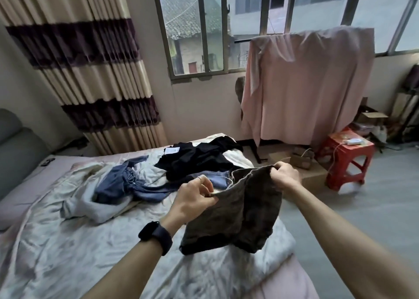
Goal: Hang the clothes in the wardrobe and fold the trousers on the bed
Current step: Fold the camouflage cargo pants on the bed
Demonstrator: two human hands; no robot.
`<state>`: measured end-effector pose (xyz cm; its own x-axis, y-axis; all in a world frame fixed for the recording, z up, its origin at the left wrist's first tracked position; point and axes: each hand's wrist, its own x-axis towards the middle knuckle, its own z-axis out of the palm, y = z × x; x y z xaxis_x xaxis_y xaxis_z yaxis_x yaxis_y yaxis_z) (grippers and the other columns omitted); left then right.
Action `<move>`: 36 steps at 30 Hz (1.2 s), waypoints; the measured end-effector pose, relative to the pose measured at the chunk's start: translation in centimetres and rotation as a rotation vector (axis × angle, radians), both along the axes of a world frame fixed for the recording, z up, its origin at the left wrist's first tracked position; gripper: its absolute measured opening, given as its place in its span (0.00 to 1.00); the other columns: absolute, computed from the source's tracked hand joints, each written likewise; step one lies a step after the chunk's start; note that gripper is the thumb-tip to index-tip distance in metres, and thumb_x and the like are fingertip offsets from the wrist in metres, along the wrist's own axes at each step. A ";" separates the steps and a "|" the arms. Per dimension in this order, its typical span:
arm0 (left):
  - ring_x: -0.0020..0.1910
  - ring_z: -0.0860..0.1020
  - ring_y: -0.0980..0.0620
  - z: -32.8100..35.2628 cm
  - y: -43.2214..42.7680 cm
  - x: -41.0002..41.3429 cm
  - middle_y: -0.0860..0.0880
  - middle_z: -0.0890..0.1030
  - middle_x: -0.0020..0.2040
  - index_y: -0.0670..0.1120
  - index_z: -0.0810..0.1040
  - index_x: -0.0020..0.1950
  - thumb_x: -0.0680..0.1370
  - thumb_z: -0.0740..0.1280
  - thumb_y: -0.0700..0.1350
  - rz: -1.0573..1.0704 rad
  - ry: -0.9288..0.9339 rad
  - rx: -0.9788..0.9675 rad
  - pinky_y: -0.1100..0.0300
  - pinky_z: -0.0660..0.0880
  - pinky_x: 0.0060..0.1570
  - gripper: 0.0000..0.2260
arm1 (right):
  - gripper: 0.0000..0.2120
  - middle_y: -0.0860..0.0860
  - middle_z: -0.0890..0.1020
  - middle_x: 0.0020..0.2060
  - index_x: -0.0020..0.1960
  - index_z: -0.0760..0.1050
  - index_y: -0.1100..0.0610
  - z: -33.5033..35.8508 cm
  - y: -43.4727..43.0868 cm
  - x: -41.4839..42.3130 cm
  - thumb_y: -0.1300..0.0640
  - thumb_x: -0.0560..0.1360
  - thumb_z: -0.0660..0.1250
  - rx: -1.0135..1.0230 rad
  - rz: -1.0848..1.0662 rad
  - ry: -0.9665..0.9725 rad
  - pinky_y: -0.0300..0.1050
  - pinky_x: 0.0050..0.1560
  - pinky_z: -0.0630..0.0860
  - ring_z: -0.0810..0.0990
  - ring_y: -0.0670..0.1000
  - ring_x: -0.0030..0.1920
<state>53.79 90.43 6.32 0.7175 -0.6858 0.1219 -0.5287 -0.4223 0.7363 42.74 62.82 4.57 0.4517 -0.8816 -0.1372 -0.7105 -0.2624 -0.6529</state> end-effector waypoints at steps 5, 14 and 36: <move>0.39 0.82 0.61 -2.3 0.7 -3.6 0.56 0.86 0.40 0.57 0.82 0.42 0.67 0.80 0.50 -0.422 0.260 0.229 0.59 0.80 0.44 0.09 | 0.18 0.54 0.85 0.43 0.38 0.83 0.51 -0.3 1.6 -0.3 0.52 0.60 0.54 0.076 -0.057 -0.312 0.48 0.51 0.75 0.79 0.60 0.50; 0.48 0.79 0.49 4.8 -4.6 3.0 0.48 0.82 0.52 0.50 0.78 0.59 0.79 0.70 0.41 -0.109 0.157 -0.015 0.56 0.78 0.52 0.09 | 0.15 0.40 0.80 0.28 0.29 0.80 0.47 2.0 4.3 -0.2 0.54 0.61 0.55 0.054 0.142 -0.506 0.42 0.42 0.69 0.77 0.44 0.38; 0.45 0.79 0.49 5.0 -10.0 4.8 0.59 0.80 0.40 0.62 0.77 0.49 0.68 0.75 0.59 -0.216 -0.376 0.145 0.53 0.75 0.46 0.13 | 0.15 0.44 0.85 0.47 0.53 0.80 0.44 -7.5 6.0 -8.3 0.38 0.71 0.73 0.138 0.344 -0.160 0.42 0.51 0.78 0.83 0.44 0.49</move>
<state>58.64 80.44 11.31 0.4806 -0.8440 0.2382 -0.8351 -0.3576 0.4179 34.42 68.85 -2.94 0.7423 -0.6535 -0.1479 -0.4829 -0.3688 -0.7942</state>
